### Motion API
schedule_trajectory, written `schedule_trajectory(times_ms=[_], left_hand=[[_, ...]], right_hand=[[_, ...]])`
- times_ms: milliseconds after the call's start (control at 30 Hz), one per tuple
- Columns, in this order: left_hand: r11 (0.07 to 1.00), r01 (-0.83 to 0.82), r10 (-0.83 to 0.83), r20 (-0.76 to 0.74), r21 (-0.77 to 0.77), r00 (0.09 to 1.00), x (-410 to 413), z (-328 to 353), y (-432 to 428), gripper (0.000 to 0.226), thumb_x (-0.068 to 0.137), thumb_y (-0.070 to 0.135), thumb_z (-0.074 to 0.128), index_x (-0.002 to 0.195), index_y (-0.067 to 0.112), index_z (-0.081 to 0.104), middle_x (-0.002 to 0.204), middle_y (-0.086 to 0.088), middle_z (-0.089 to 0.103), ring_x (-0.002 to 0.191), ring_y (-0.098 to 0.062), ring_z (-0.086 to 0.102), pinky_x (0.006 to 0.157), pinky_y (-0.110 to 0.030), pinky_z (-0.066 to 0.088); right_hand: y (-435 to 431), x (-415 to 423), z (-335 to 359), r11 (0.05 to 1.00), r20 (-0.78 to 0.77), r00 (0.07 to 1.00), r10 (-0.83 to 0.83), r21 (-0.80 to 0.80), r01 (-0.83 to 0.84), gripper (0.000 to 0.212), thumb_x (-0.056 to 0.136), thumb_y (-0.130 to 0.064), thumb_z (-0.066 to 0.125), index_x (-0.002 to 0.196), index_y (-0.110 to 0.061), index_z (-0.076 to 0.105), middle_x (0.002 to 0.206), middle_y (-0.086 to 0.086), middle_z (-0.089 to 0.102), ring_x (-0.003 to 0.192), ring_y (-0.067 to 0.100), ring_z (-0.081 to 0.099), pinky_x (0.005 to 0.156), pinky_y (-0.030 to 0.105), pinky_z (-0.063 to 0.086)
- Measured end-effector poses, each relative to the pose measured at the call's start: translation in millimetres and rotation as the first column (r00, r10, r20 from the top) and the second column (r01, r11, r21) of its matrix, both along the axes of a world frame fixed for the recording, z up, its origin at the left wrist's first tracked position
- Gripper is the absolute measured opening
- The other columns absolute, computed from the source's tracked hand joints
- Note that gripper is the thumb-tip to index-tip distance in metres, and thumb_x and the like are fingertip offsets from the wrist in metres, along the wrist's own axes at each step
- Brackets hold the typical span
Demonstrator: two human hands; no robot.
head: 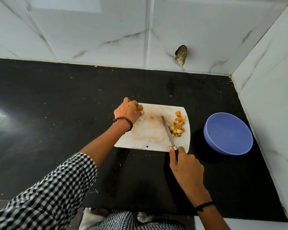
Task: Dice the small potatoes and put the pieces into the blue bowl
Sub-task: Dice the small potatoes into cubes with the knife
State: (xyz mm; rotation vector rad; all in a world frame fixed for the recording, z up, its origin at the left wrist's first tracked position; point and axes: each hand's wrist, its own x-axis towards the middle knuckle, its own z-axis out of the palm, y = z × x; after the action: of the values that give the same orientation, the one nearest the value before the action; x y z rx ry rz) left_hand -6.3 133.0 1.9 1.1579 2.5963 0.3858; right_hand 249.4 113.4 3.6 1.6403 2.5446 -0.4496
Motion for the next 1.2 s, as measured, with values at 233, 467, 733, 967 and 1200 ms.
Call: schedule_trajectory(times_ms=[233, 467, 733, 967, 1200], left_hand=[[0.973, 0.105, -0.145, 0.19, 0.205, 0.971, 17, -3, -14, 0.029, 0.084, 0.037, 0.07, 0.108, 0.021, 0.065, 0.107, 0.001, 0.061, 0.094, -0.014, 0.058, 0.079, -0.028, 0.05], [0.952, 0.195, -0.257, 0.273, 0.235, 0.927, 44, -12, -42, 0.035, 0.077, 0.03, 0.077, 0.11, 0.024, 0.066, 0.109, 0.007, 0.061, 0.078, -0.005, 0.052, 0.08, -0.029, 0.054], [0.956, 0.103, -0.171, 0.234, 0.275, 0.957, 51, -17, -51, 0.029, 0.079, 0.042, 0.072, 0.105, 0.031, 0.068, 0.1, 0.015, 0.063, 0.073, -0.002, 0.051, 0.064, -0.017, 0.045], [0.981, 0.097, -0.124, 0.154, 0.17, 0.98, 50, -13, -44, 0.026, 0.08, 0.049, 0.069, 0.101, 0.034, 0.073, 0.098, 0.015, 0.064, 0.081, -0.007, 0.056, 0.06, -0.024, 0.046], [0.988, 0.061, -0.085, 0.176, 0.14, 0.981, 53, -15, -42, 0.029, 0.079, 0.048, 0.07, 0.101, 0.03, 0.073, 0.098, 0.012, 0.066, 0.083, -0.008, 0.059, 0.068, -0.029, 0.054]], right_hand=[[0, -5, -3, 0.998, -0.082, 0.997, -0.009, -0.067, 0.003, 0.044, 0.104, -0.056, 0.027, 0.108, -0.023, 0.055, 0.075, -0.007, 0.058, 0.069, 0.009, 0.059, 0.065, 0.028, 0.054], [-8, -6, -2, 0.977, -0.244, 0.967, -0.071, -0.212, 0.018, 0.043, 0.102, -0.057, 0.033, 0.093, -0.021, 0.055, 0.072, -0.004, 0.06, 0.071, 0.011, 0.06, 0.069, 0.035, 0.054], [-17, -14, 5, 0.948, -0.42, 0.9, -0.114, -0.316, -0.028, 0.032, 0.105, -0.047, 0.039, 0.106, -0.018, 0.053, 0.076, -0.001, 0.063, 0.067, 0.014, 0.063, 0.061, 0.033, 0.052], [-14, -26, 1, 0.95, -0.288, 0.957, -0.022, -0.303, -0.069, 0.035, 0.105, -0.05, 0.031, 0.108, -0.021, 0.049, 0.084, -0.001, 0.06, 0.079, 0.014, 0.062, 0.072, 0.039, 0.056], [-15, -35, 4, 0.942, -0.147, 0.989, 0.025, -0.327, -0.072, 0.033, 0.107, -0.046, 0.025, 0.109, -0.019, 0.043, 0.086, -0.001, 0.058, 0.077, 0.014, 0.061, 0.066, 0.034, 0.054]])
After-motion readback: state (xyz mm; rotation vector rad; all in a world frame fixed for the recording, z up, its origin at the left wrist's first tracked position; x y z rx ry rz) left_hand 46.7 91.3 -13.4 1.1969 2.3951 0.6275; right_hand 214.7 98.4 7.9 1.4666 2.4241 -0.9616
